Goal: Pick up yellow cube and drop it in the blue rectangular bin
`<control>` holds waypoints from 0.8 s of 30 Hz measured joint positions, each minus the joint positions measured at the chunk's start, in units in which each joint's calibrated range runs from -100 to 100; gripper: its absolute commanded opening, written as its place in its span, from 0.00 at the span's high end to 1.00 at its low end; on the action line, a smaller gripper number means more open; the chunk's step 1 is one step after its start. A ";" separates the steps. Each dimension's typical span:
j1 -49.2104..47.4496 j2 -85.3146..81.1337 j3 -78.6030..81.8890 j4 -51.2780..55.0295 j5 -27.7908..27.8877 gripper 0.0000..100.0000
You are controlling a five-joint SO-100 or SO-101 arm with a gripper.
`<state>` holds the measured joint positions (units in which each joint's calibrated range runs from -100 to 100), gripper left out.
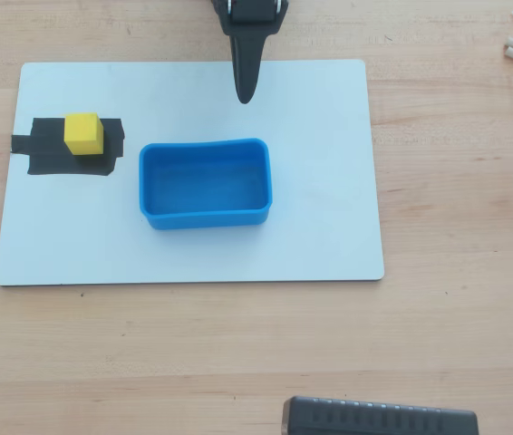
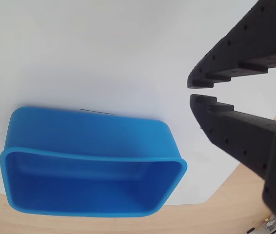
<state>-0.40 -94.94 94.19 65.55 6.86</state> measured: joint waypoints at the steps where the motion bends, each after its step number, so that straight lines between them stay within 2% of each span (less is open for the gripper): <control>1: 0.00 0.00 0.00 0.00 0.00 1.00; 12: -0.56 0.00 0.00 0.27 0.05 1.00; 18: 0.56 0.00 -0.30 1.77 2.34 1.00; 24: 3.81 12.61 -14.93 3.80 3.91 1.00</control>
<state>3.42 -82.33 79.26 69.35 10.77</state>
